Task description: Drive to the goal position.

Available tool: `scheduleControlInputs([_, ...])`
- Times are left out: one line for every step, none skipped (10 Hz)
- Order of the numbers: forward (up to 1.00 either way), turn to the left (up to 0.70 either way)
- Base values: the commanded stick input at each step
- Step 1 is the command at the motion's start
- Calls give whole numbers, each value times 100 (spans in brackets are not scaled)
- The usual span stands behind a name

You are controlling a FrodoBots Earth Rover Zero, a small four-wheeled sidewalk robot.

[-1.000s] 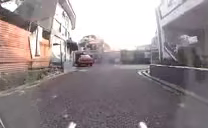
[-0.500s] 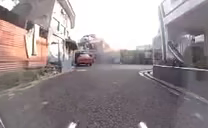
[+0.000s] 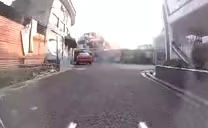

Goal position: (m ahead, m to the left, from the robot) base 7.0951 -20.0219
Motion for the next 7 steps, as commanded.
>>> scheduleControlInputs([70,0])
scheduleControlInputs([70,0])
scheduleControlInputs([70,0])
scheduleControlInputs([70,0])
scheduleControlInputs([70,0])
scheduleControlInputs([70,0])
scheduleControlInputs([70,0])
